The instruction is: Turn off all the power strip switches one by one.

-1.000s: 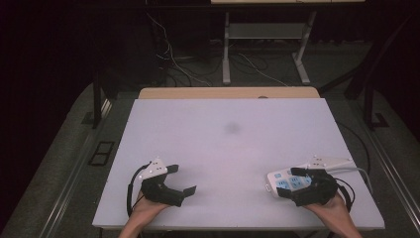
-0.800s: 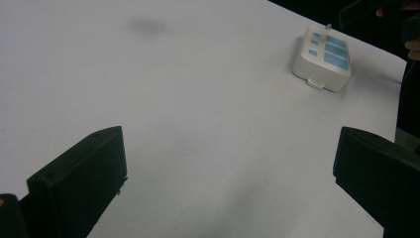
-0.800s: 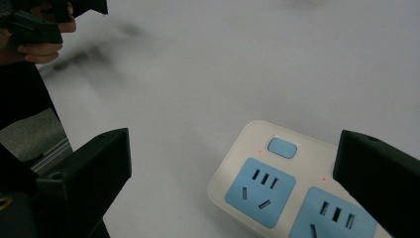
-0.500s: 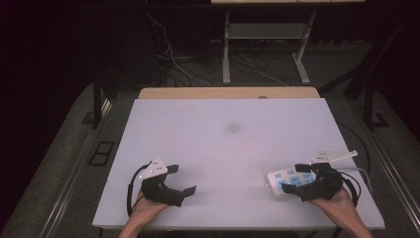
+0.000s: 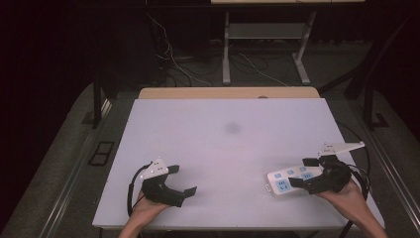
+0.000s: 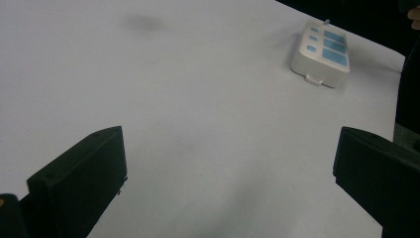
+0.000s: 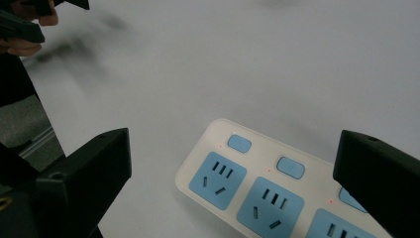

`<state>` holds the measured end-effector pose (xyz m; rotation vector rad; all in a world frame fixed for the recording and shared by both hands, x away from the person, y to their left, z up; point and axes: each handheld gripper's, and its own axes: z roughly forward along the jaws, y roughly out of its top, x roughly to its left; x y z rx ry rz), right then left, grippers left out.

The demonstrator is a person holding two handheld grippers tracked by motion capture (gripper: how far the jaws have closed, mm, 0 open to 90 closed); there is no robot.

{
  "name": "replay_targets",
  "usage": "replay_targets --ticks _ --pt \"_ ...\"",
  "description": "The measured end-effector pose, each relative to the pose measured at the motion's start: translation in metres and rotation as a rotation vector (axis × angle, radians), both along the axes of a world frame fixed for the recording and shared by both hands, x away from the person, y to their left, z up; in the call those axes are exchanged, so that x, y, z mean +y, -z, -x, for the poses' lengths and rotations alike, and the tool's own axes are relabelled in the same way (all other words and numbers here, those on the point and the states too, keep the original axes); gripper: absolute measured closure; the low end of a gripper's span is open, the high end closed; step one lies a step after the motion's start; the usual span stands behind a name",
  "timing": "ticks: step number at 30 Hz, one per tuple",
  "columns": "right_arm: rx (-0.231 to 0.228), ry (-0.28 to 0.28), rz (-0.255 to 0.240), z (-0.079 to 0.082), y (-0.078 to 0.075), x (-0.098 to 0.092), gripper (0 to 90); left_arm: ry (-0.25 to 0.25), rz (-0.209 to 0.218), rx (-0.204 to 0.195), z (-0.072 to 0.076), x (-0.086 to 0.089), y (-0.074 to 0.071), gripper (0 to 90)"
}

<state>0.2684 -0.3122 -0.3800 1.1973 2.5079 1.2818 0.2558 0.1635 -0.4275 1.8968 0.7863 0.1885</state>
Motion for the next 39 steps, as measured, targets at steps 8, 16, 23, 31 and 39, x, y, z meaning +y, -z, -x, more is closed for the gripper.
replay_targets --ticks 8,16,23,31,39 --pt "0.014 -0.006 0.046 -0.008 -0.005 -0.005 1.4 -0.004 0.002 -0.003 0.000 0.002 0.000 0.0" --pt "0.022 -0.006 0.095 -0.017 -0.013 -0.015 1.4 -0.005 0.002 -0.003 -0.001 0.001 0.000 0.0" --pt "0.027 -0.006 0.121 -0.024 -0.017 -0.023 1.4 -0.008 0.002 0.000 -0.001 0.002 0.001 0.0" --pt "0.007 -0.019 0.133 -0.037 -0.017 -0.034 1.4 -0.014 0.004 0.002 -0.002 0.003 0.001 0.0" --pt "0.072 -0.045 0.173 -0.051 -0.007 -0.037 17.5 -0.015 0.003 0.002 -0.002 0.003 0.002 0.0"
